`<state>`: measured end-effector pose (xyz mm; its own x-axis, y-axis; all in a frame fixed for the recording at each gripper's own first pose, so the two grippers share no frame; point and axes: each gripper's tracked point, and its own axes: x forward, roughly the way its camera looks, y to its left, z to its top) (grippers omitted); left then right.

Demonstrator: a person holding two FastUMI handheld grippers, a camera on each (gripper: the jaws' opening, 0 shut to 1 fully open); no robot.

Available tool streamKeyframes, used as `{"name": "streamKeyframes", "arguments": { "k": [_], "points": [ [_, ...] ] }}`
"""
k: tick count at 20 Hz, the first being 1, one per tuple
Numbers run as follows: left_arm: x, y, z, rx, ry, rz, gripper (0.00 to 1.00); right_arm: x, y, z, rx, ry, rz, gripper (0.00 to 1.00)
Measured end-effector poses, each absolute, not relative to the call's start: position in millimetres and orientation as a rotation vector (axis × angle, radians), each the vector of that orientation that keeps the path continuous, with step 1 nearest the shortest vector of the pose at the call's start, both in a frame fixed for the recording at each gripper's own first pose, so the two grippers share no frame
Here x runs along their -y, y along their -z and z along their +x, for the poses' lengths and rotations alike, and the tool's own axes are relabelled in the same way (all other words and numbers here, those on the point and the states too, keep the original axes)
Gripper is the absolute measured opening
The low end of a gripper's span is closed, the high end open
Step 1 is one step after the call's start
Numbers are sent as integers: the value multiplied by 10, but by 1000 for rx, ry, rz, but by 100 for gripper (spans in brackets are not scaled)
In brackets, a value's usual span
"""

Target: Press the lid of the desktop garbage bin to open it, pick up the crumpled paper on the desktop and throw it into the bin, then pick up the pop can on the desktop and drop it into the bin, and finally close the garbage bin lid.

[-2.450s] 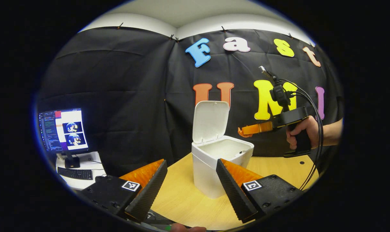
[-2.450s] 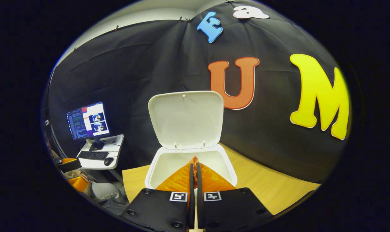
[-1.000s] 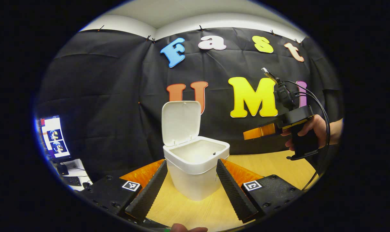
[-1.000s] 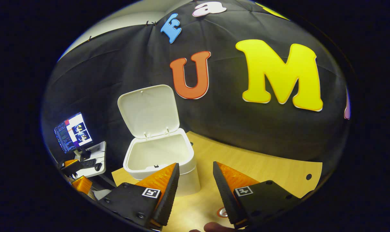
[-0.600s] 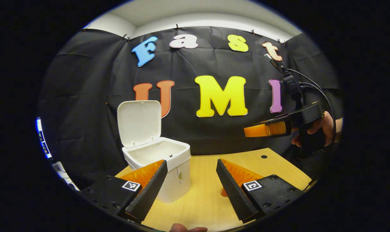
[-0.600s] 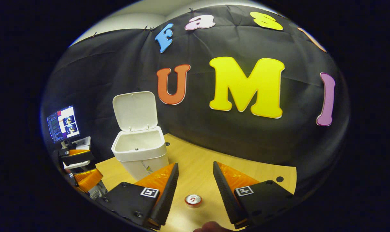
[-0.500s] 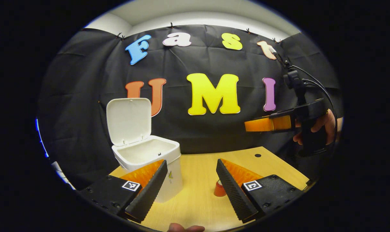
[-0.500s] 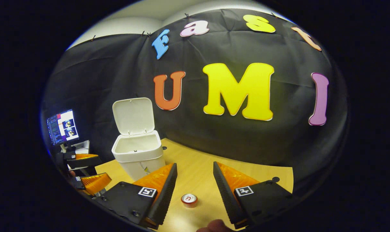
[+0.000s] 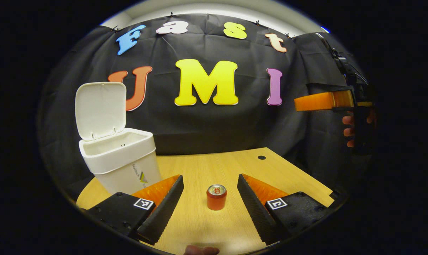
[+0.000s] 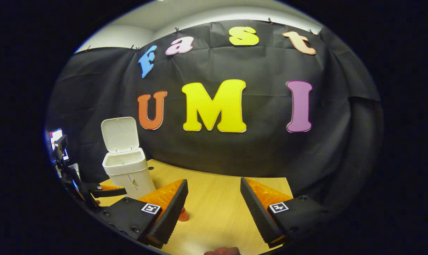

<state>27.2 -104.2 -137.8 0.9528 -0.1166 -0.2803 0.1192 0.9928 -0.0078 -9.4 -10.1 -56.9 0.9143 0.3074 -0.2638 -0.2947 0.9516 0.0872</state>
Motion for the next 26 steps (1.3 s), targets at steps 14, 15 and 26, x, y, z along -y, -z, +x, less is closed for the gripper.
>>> {"name": "streamKeyframes", "arguments": {
  "k": [14,15,26],
  "points": [
    [1284,2767,627,-430,167,67,100,950,1089,-454,-376,-158,-44,95],
    [1287,2841,666,-438,169,71,100,971,1128,-492,-387,-154,-50,95],
    [1254,3372,892,-515,161,58,100,1105,1460,-635,-500,-122,-97,95]
  ]
}}
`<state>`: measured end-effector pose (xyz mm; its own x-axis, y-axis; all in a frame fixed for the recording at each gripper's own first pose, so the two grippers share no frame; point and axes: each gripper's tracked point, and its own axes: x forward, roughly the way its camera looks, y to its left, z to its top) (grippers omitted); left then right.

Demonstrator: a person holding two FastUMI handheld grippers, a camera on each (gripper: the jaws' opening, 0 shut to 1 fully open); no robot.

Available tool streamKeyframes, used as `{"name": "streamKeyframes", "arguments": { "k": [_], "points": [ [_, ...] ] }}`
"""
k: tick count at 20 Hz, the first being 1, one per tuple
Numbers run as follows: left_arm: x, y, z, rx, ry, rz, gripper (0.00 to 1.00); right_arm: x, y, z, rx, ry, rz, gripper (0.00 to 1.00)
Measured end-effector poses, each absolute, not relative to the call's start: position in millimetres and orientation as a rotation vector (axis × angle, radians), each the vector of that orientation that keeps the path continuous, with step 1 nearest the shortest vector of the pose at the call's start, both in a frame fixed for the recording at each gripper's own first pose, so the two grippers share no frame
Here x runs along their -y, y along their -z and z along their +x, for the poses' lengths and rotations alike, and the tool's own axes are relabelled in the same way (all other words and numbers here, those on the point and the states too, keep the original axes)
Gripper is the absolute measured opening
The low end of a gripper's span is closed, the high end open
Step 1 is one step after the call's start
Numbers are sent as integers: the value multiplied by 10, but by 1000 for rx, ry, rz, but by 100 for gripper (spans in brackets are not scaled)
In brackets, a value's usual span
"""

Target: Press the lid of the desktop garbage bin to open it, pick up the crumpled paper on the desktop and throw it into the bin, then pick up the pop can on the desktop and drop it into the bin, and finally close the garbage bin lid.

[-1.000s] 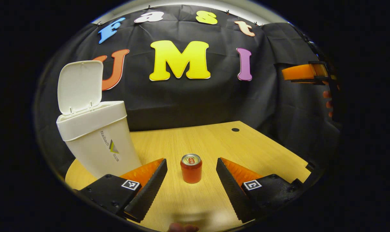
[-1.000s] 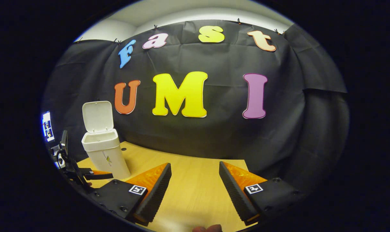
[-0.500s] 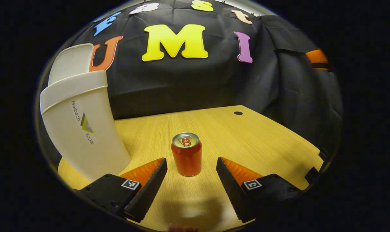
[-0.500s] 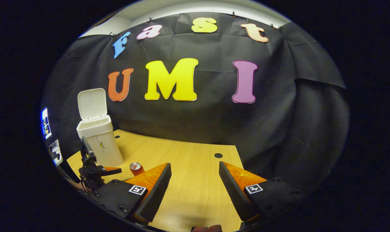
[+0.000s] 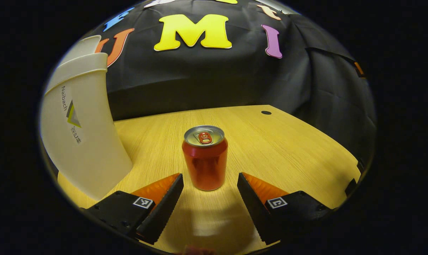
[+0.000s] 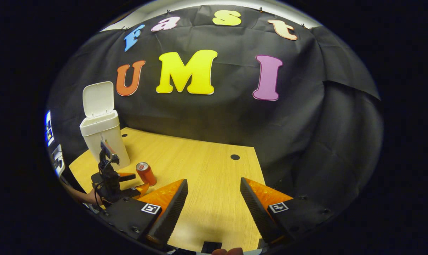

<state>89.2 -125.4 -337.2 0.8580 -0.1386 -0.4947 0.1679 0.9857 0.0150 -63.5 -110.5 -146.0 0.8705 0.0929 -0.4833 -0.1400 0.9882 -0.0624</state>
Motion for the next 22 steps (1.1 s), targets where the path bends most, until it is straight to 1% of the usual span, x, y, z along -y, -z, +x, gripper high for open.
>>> {"name": "streamKeyframes", "arguments": {
  "k": [1,11,12,14,17,19,22],
  "points": [
    [1252,3395,910,-518,161,59,100,1093,1471,-632,-503,-121,-95,93],
    [1273,3541,1108,-537,178,89,100,979,1536,-539,-519,-134,-106,93],
    [1285,3557,1130,-539,181,91,100,971,1535,-533,-520,-134,-105,95],
    [1274,3601,1142,-554,180,100,100,963,1543,-525,-522,-134,-109,93],
    [1236,3659,1155,-574,171,103,100,950,1541,-507,-518,-132,-112,93],
    [1244,3642,1144,-574,173,94,86,952,1546,-495,-519,-130,-116,93],
    [1251,3647,1163,-573,178,92,84,950,1557,-490,-526,-128,-114,93]
  ]
}}
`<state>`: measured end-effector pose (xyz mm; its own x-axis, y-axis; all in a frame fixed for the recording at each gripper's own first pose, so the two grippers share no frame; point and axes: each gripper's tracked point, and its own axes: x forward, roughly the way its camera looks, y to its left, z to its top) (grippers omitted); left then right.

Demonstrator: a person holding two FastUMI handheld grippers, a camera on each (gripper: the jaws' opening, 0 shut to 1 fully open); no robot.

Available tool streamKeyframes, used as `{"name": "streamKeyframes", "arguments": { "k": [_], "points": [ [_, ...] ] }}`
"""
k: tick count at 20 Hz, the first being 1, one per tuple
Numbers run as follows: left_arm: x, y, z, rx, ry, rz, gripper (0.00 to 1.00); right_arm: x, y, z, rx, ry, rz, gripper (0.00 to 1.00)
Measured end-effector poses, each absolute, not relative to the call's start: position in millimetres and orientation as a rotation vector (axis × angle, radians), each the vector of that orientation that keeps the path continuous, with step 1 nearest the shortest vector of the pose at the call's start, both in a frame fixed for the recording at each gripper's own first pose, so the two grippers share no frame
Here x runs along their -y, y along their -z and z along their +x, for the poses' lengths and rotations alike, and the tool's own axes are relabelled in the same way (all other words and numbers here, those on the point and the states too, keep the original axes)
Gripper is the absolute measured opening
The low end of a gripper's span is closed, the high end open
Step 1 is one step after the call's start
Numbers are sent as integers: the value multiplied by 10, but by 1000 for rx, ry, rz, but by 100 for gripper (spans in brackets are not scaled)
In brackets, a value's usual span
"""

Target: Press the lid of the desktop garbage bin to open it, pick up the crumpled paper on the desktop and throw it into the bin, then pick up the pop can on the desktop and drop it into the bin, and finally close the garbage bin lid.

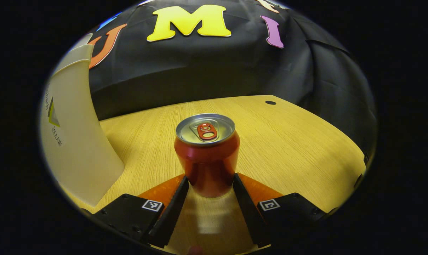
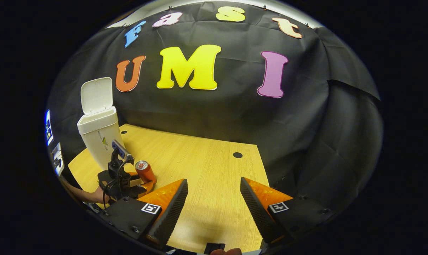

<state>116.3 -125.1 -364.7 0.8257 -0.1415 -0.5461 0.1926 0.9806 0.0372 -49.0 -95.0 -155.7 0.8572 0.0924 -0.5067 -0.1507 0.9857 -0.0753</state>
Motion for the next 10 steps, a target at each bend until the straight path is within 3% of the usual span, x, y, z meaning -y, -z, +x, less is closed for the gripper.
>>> {"name": "streamKeyframes", "arguments": {
  "k": [1,2,3,10],
  "points": [
    [1251,3632,1150,-569,176,91,83,937,1548,-491,-525,-128,-112,93],
    [1262,3602,1150,-562,178,87,89,934,1551,-499,-525,-129,-112,95],
    [1260,3568,1147,-554,180,84,82,934,1541,-499,-523,-131,-114,93],
    [1239,2997,1104,-486,176,73,81,791,1425,-522,-485,-158,-99,95]
  ]
}}
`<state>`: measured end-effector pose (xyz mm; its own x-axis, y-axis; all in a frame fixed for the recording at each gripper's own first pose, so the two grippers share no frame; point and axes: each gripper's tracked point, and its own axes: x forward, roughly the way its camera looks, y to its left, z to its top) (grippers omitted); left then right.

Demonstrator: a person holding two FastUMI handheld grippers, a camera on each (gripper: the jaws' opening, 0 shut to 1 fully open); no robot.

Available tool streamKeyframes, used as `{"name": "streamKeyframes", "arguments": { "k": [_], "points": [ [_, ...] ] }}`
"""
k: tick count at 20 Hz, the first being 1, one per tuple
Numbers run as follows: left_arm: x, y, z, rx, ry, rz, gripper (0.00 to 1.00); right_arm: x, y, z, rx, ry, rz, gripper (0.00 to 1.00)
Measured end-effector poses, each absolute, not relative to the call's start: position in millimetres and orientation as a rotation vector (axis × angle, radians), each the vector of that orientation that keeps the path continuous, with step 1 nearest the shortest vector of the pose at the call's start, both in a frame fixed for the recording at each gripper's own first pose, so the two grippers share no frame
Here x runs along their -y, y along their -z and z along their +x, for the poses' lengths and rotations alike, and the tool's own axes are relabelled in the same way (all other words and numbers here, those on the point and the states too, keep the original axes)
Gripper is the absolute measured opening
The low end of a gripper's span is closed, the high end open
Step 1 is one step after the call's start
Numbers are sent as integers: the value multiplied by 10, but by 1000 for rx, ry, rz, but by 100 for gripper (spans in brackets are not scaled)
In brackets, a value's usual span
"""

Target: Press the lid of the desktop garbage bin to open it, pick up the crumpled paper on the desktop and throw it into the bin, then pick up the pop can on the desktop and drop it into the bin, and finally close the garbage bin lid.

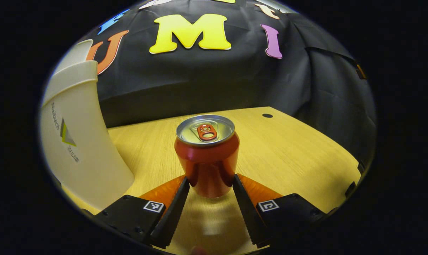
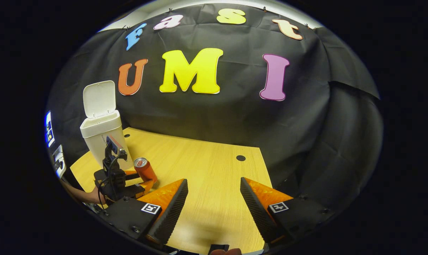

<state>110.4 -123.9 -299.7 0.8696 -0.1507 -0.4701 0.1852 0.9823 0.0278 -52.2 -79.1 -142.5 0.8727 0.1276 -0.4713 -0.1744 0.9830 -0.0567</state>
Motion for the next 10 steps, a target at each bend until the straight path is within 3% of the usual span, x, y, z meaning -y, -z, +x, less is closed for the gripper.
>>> {"name": "streamKeyframes", "arguments": {
  "k": [10],
  "points": [
    [633,1534,1160,-347,44,98,81,470,1144,-513,-396,-218,-56,95]
  ]
}}
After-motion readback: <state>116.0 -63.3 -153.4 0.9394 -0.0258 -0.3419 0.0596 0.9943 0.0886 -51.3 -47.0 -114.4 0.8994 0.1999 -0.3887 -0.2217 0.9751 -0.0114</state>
